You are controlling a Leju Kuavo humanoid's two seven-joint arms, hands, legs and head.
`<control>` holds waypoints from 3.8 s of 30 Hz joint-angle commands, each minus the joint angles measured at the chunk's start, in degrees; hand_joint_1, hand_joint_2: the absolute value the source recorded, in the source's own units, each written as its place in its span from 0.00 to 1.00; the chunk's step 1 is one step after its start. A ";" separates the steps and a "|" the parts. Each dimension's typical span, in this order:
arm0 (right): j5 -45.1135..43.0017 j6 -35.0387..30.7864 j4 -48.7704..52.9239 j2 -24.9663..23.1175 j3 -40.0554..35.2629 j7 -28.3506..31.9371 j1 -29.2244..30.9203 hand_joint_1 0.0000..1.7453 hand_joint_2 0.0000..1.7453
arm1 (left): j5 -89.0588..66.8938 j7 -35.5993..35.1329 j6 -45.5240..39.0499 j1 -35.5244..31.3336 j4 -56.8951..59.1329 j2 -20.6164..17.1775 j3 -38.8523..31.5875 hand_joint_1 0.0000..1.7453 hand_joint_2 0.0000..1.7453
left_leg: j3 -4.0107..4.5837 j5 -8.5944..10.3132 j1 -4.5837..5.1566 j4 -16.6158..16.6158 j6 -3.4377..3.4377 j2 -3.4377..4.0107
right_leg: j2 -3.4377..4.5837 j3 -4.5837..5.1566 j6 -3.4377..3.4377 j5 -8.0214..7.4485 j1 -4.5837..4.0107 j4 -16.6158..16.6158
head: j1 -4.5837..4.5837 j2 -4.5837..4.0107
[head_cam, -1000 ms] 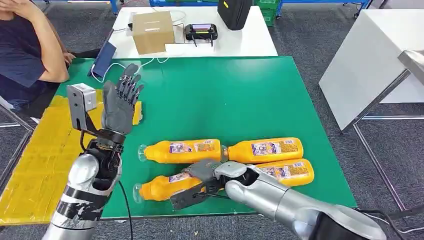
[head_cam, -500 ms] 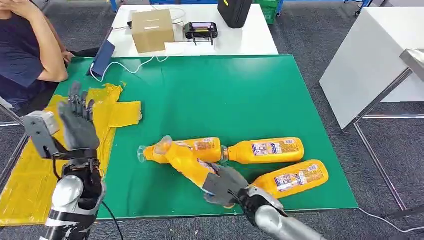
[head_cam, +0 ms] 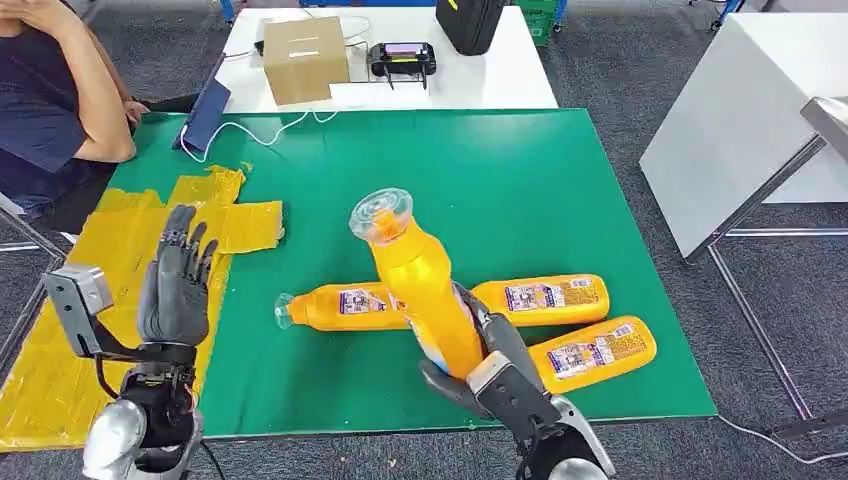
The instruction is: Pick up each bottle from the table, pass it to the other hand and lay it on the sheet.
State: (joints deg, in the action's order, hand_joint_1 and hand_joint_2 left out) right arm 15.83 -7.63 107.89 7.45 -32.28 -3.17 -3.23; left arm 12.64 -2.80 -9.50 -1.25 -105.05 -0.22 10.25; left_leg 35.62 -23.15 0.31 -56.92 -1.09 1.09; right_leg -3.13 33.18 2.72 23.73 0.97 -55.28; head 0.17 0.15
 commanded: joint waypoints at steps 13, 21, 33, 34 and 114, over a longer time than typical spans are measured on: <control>17.79 0.43 -19.10 -2.44 -5.60 -9.99 21.01 1.00 1.00 | 8.68 -0.69 3.88 -1.04 -4.91 -0.58 10.94 0.00 1.00 | -0.29 -0.09 -0.13 -0.01 0.09 0.19 | 0.52 -0.25 -0.14 -0.01 -0.10 0.03 | -0.02 0.00; 22.69 -2.75 -26.50 -6.36 -11.11 -12.22 29.60 1.00 1.00 | 12.84 -0.64 2.49 -4.05 -3.17 0.02 13.18 0.00 1.00 | -0.21 -0.02 -0.10 -0.01 0.05 0.15 | 0.38 -0.18 -0.10 -0.02 -0.08 -0.01 | -0.02 0.00; 23.96 -6.89 -27.32 -6.58 -16.22 -12.10 31.22 1.00 1.00 | 14.03 0.23 -3.15 -5.72 -1.90 0.22 14.20 0.00 1.00 | -0.22 -0.02 -0.10 -0.02 0.05 -0.03 | 0.23 -0.25 -0.10 0.02 -0.07 -0.01 | 0.00 0.00; 23.82 -7.08 -27.38 -6.47 -16.56 -12.01 31.08 1.00 1.00 | 14.05 0.31 -3.66 -5.76 -1.86 0.27 14.07 0.00 1.00 | -0.16 0.02 -0.07 0.02 0.02 0.00 | 0.19 -0.18 -0.07 -0.01 -0.05 0.00 | 0.00 0.00; 24.47 -8.94 -22.79 1.70 -21.41 -14.30 25.02 0.00 0.00 | 3.92 8.14 -10.63 -4.07 -2.92 -0.01 10.87 1.00 1.00 | -0.19 -0.07 -0.11 -0.05 0.05 -0.10 | 0.20 -0.23 -0.11 0.08 -0.08 -0.03 | -0.02 0.00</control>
State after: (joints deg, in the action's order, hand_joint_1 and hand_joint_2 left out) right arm 40.00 -17.29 83.56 7.30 -55.13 -17.62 22.08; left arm 19.61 4.63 -19.24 -4.09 -108.52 0.26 22.75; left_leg 35.66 -23.08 0.28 -56.93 -1.13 1.11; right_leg -3.14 33.22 2.72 23.69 0.92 -55.31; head 0.15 0.15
